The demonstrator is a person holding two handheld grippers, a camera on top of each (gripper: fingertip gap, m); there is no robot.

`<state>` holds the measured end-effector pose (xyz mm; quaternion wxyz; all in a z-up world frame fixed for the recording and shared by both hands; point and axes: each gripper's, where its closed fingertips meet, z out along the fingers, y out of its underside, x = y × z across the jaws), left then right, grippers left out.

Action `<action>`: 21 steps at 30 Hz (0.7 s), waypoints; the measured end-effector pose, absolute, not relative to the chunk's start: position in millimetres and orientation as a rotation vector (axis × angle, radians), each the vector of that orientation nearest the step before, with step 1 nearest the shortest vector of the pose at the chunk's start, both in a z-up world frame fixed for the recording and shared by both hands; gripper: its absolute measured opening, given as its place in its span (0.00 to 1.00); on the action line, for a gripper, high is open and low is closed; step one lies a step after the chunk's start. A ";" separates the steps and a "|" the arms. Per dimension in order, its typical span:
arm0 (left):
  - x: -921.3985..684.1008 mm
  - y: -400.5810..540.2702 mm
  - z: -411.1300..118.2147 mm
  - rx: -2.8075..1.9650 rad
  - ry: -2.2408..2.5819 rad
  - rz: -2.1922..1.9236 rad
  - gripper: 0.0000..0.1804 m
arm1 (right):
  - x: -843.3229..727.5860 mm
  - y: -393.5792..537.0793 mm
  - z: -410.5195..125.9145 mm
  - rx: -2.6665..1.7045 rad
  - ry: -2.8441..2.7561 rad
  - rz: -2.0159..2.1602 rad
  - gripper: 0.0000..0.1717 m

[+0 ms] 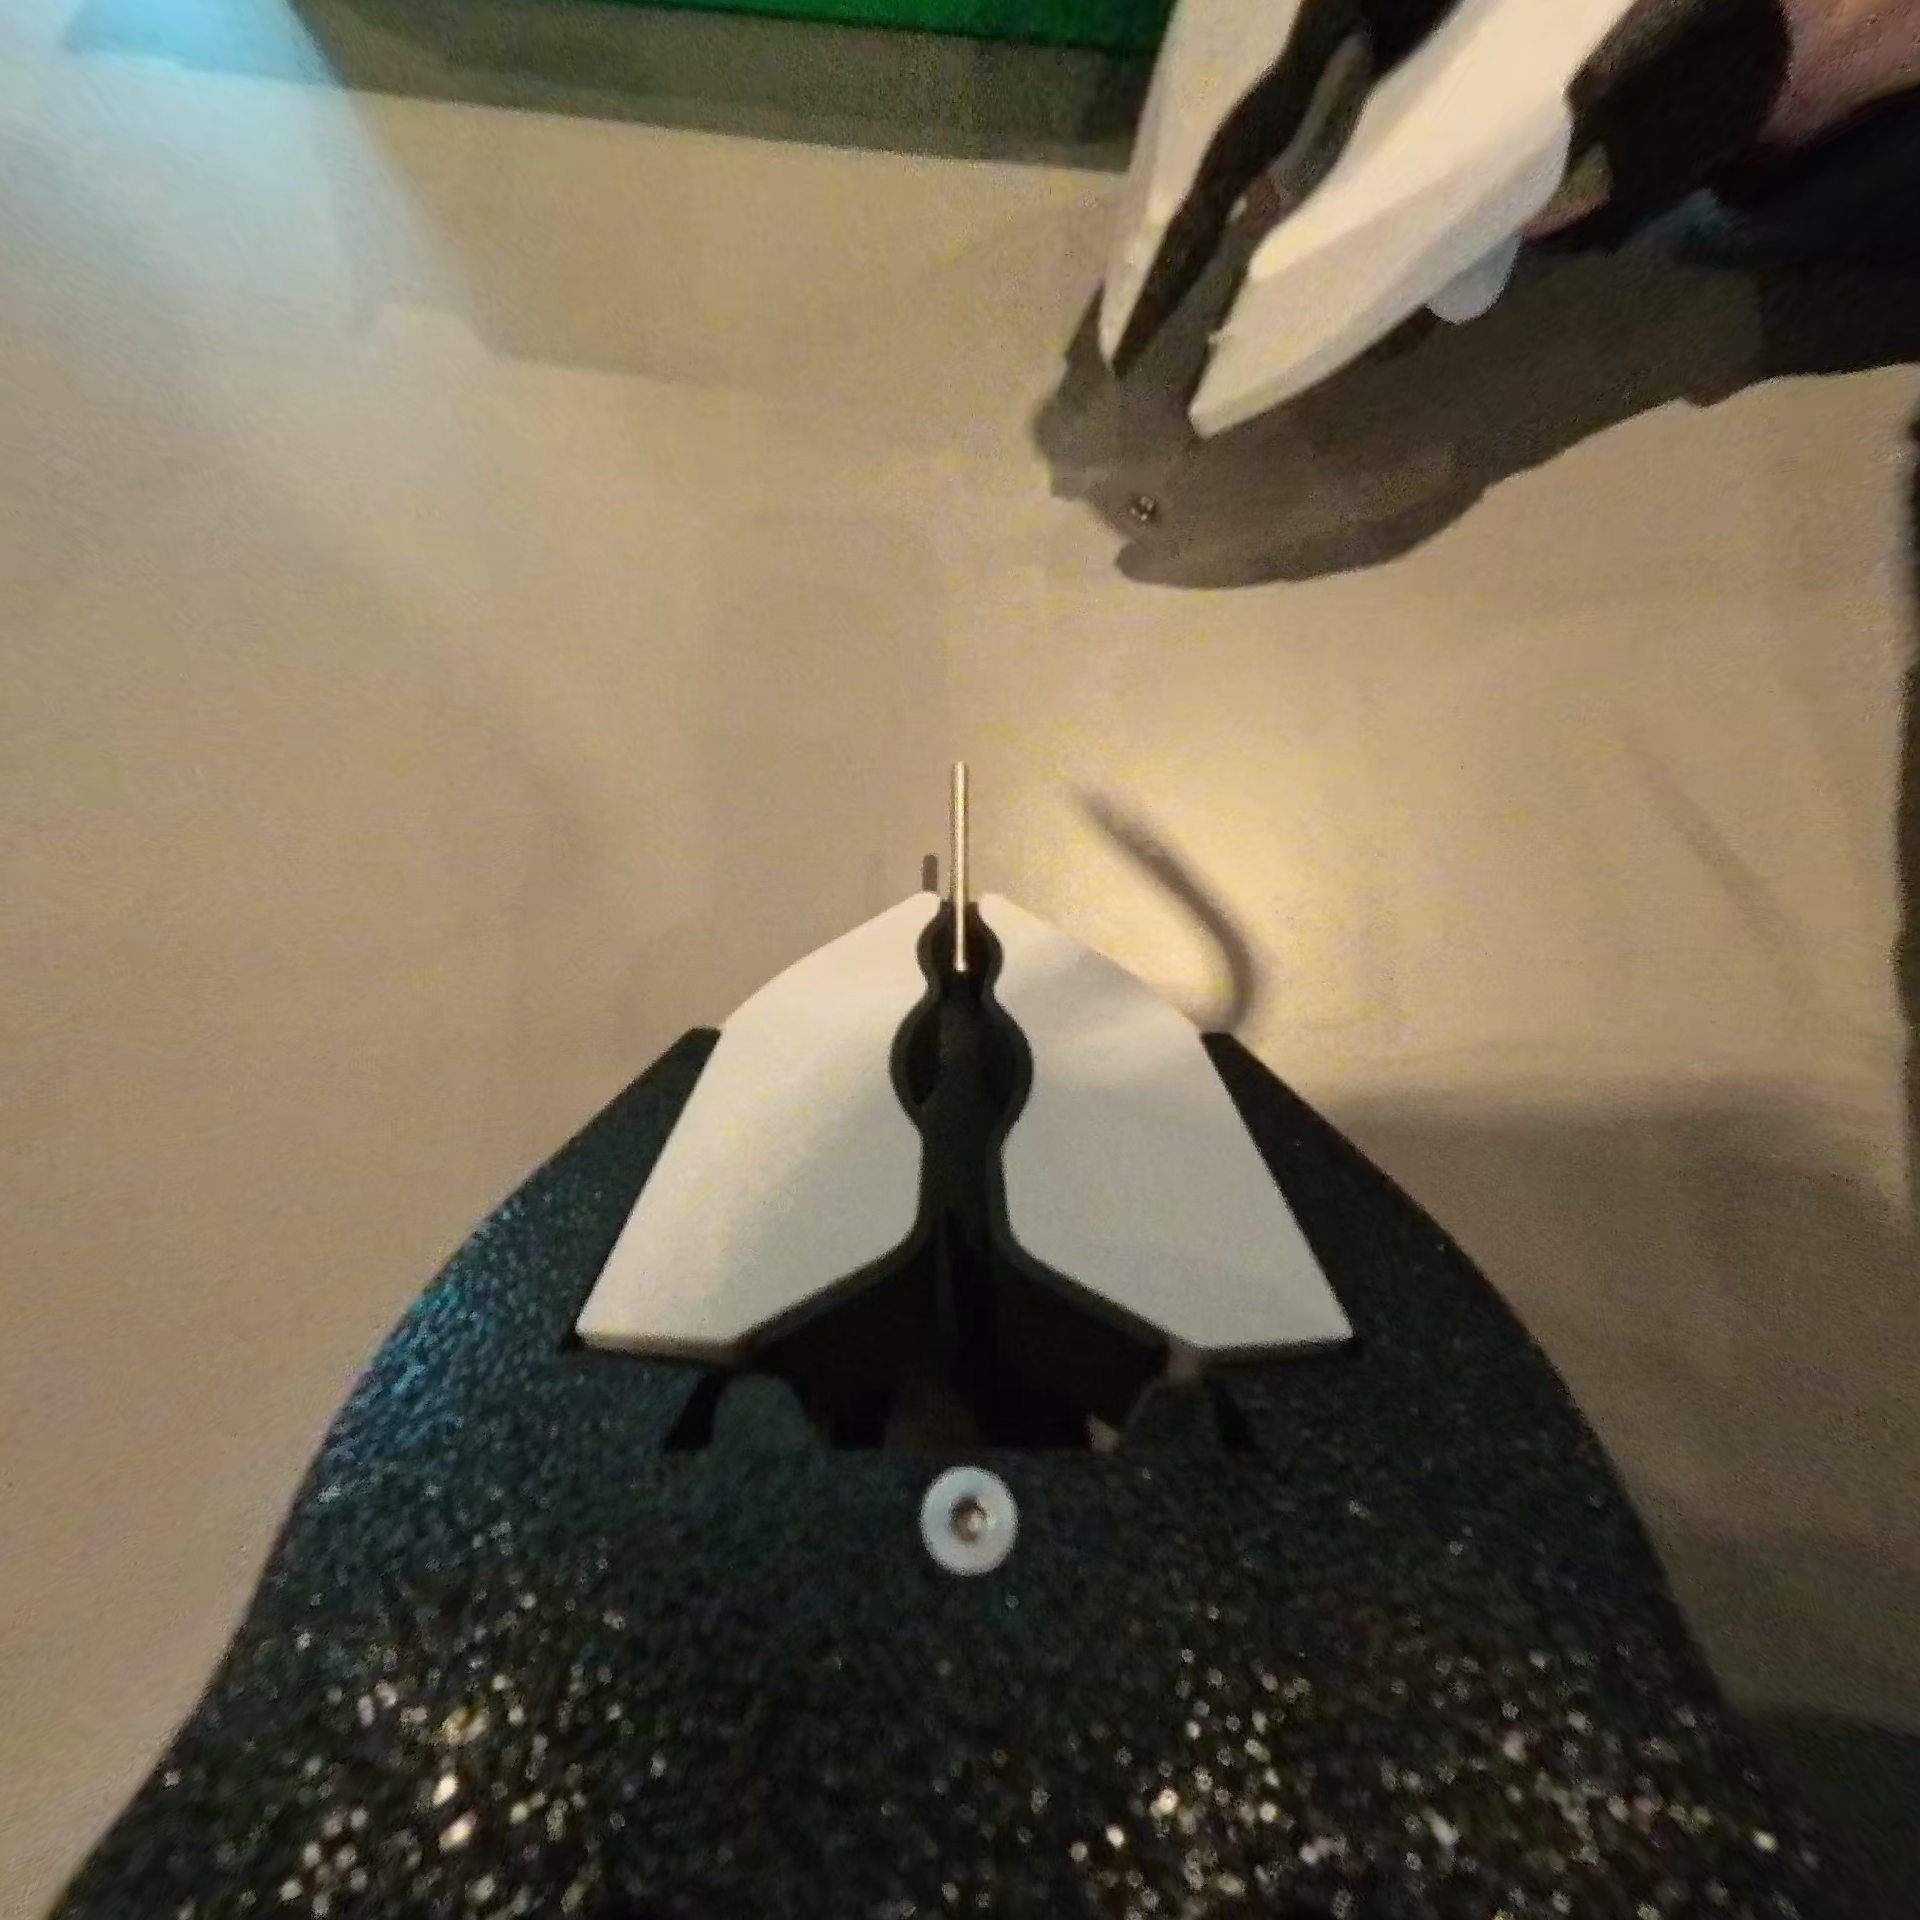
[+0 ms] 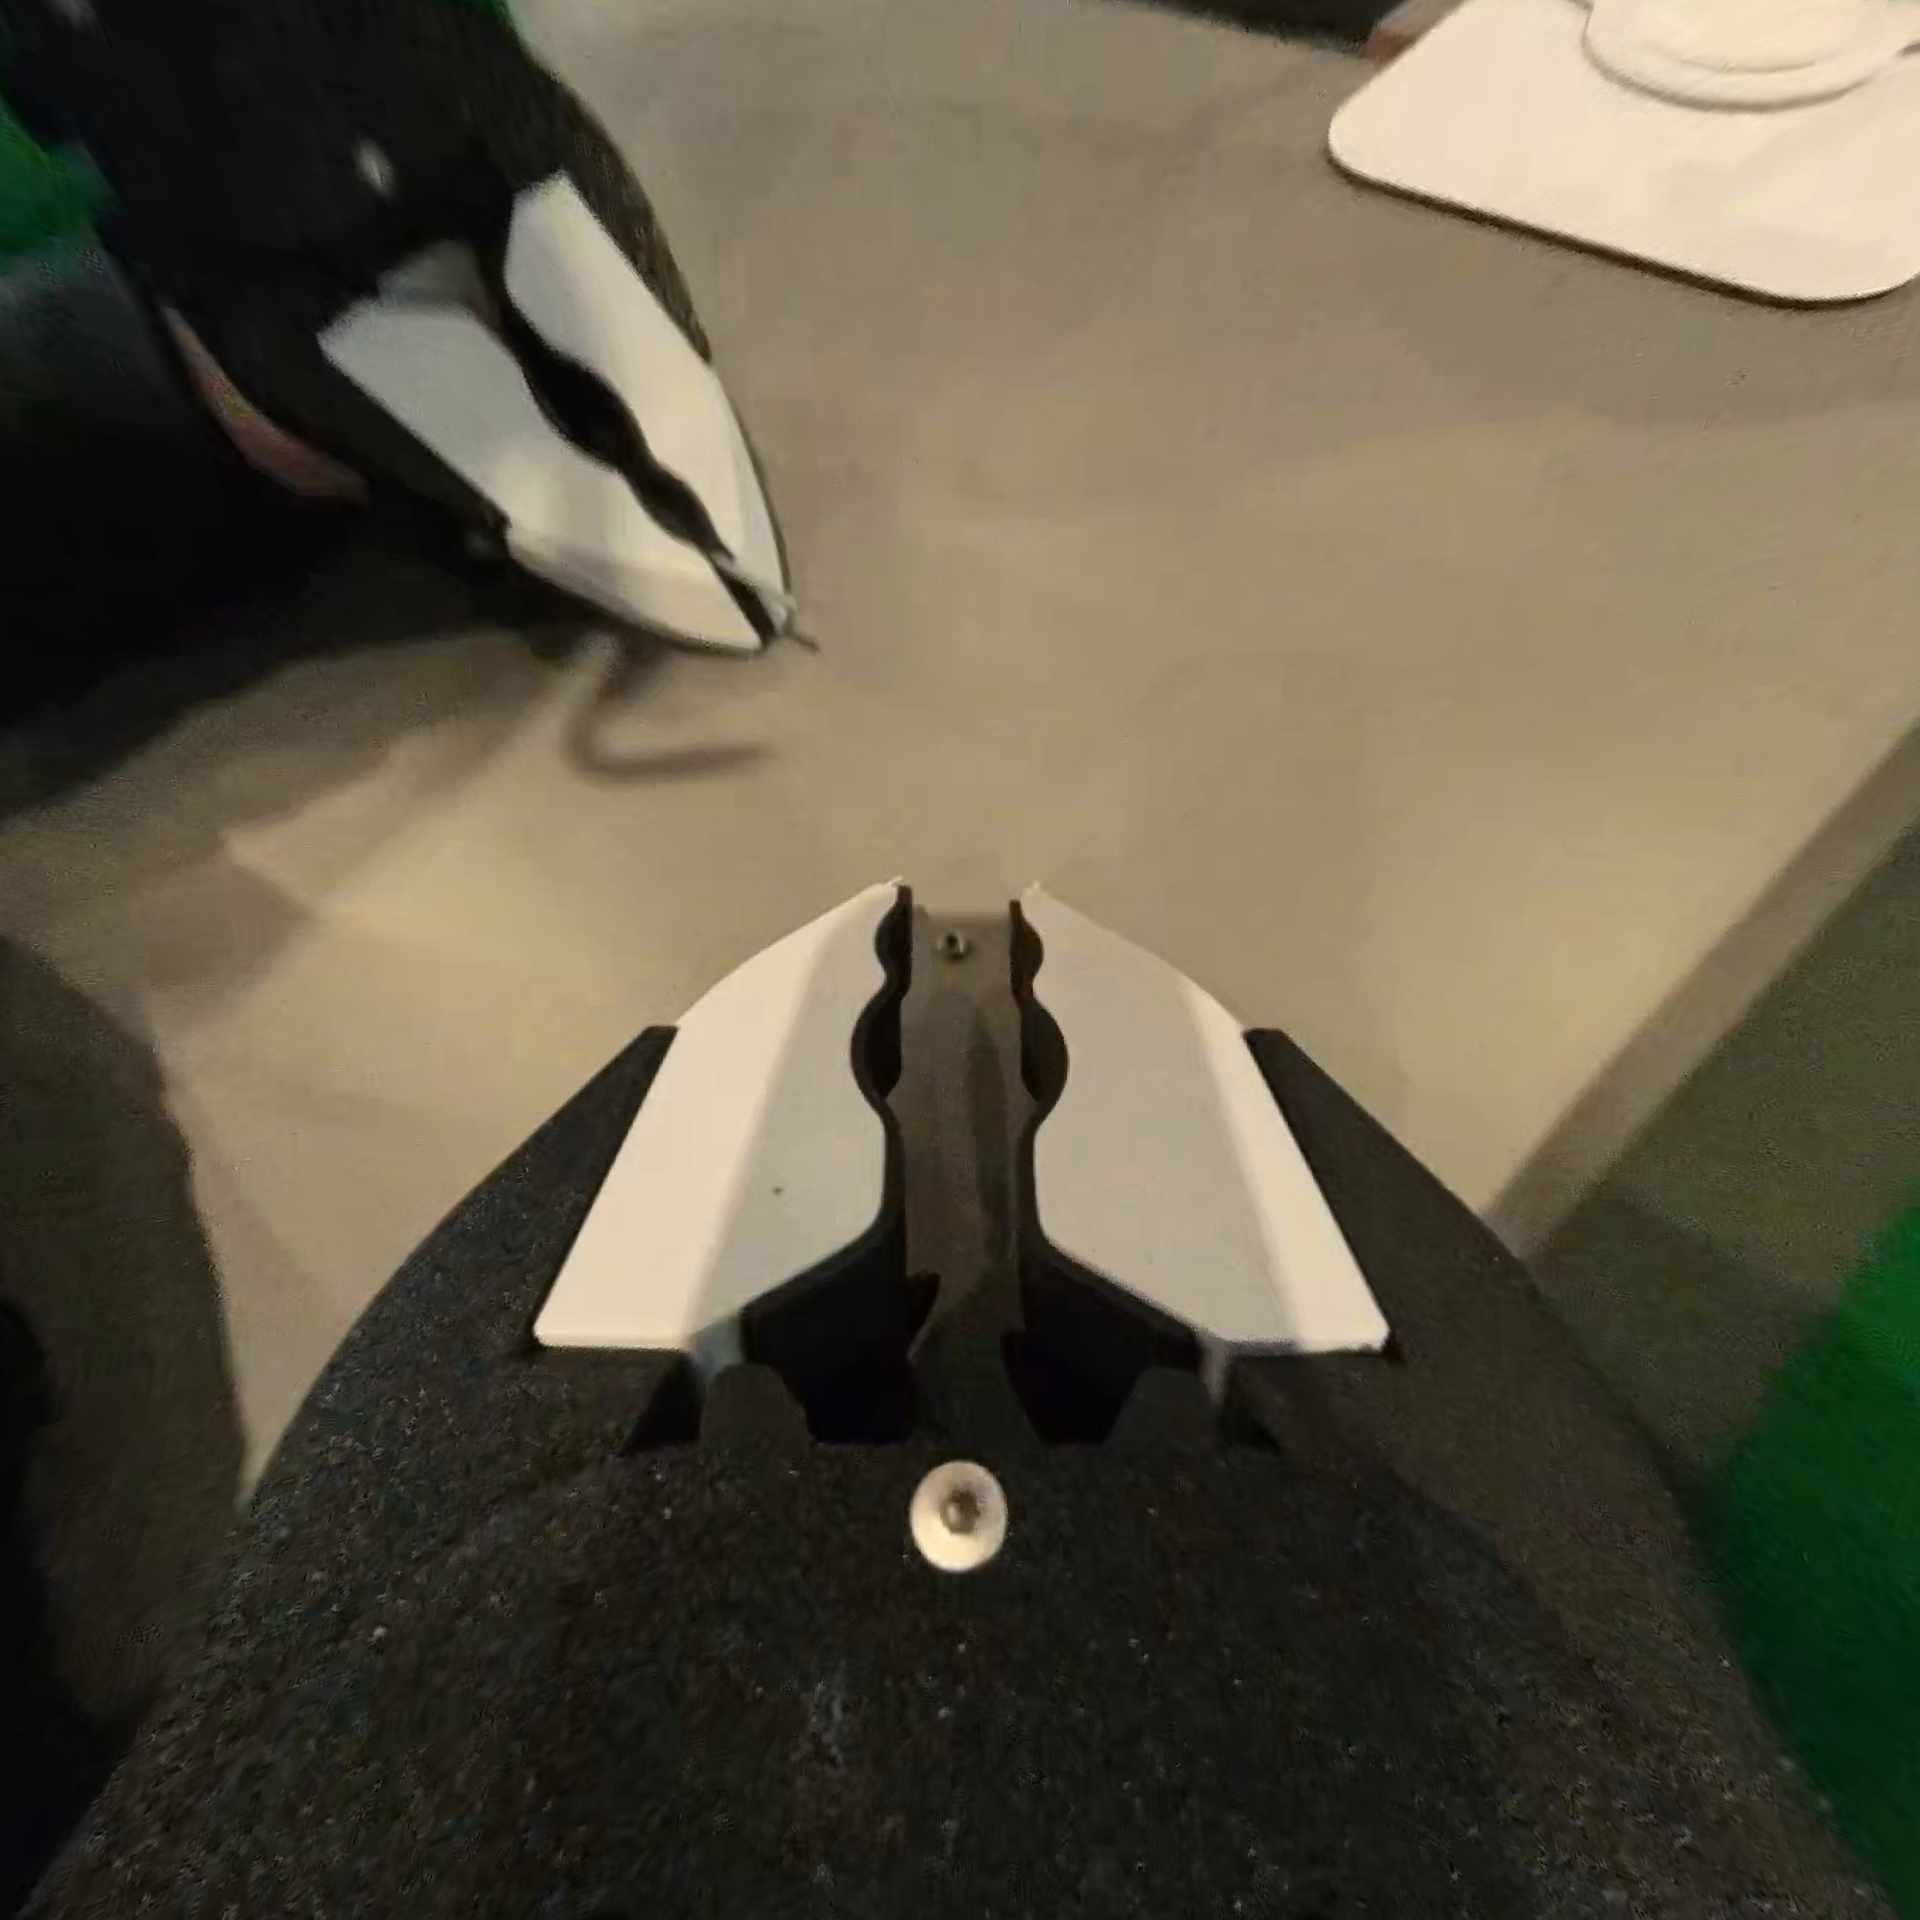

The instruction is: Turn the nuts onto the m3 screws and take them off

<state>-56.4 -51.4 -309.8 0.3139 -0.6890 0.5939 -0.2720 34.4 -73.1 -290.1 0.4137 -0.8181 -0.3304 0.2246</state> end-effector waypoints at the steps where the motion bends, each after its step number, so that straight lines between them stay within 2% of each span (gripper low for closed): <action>1: -56.6 -52.4 -309.8 -1.831 1.560 -0.741 0.01 | 36.6 -75.4 -293.5 -2.064 -0.855 0.514 0.10; 7: -56.5 -59.4 -308.4 -1.897 1.554 -0.828 0.08 | 33.7 -79.4 -304.5 -2.113 -0.914 0.447 0.07; 21: -60.7 -55.1 -308.7 -1.874 1.534 -0.736 0.13 | 29.3 -72.5 -310.2 -2.127 -0.961 0.378 0.03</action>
